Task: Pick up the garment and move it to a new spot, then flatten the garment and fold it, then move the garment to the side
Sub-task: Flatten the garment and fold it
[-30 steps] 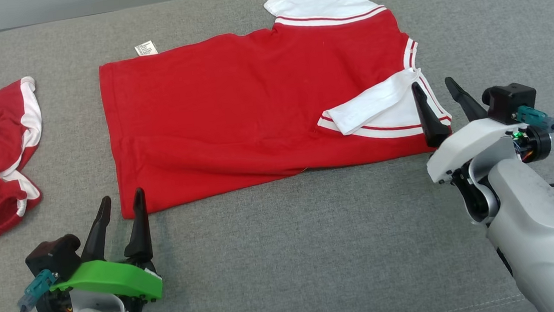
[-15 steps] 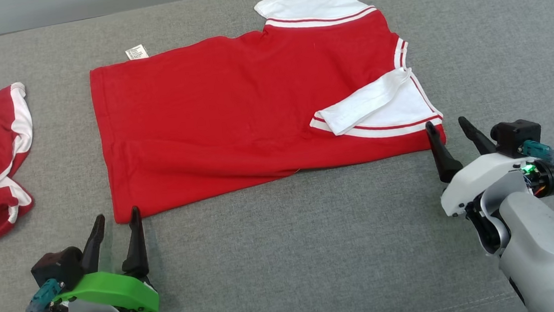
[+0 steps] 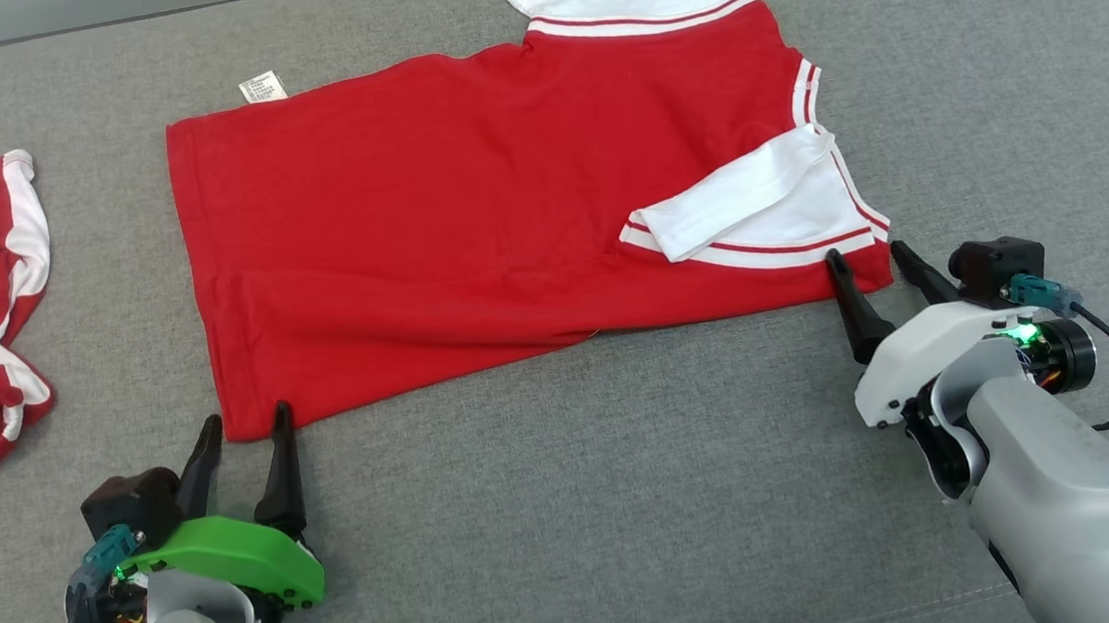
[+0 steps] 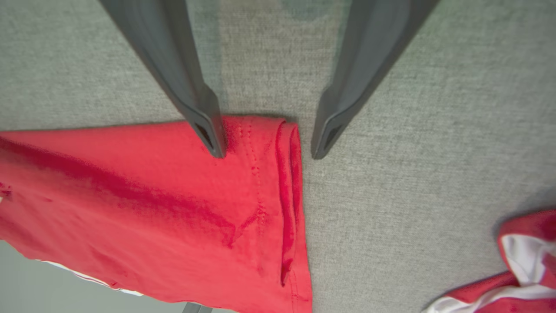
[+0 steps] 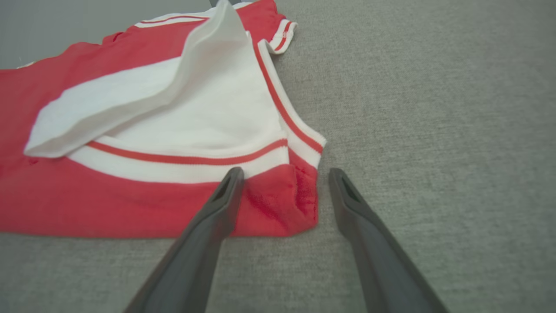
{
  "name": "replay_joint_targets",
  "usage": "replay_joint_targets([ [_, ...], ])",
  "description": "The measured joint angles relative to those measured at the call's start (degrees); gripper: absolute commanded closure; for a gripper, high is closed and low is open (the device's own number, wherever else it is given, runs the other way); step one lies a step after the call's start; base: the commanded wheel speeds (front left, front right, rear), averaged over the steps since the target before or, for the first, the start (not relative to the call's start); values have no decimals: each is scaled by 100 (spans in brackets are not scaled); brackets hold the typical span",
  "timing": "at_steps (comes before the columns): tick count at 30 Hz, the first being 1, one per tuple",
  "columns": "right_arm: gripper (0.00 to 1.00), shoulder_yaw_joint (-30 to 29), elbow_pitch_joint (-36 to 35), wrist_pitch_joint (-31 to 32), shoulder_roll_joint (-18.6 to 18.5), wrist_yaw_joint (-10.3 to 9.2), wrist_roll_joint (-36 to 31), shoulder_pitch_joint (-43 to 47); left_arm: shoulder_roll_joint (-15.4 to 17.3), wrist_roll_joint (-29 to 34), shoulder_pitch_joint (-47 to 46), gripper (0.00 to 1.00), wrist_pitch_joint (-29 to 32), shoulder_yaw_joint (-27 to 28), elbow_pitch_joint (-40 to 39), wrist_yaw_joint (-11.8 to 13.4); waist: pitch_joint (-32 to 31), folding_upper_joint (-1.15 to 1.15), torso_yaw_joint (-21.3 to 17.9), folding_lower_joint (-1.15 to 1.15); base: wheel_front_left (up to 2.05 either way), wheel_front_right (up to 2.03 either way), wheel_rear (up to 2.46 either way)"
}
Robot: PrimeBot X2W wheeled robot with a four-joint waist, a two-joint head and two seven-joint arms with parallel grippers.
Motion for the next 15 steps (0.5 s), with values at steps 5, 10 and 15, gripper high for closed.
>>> replay_joint_targets([
  [5, 2, 124, 200, -3, 75, 0, 135, -166, -56, -210, -231, 53, -4, -134, 255, -21, 59, 0, 47, 0, 0, 0, 0],
  [10, 100, 255, 194, -3, 99, 1, 385, -214, -59, -370, -321, 100, -8, -257, 334, -21, 52, 0, 55, 0, 0, 0, 0],
  [15, 100, 167, -99, 7, 26, 5, 501, -59, -75, -550, -211, 100, 4, -258, 87, -25, -65, 0, 70, 0, 0, 0, 0],
])
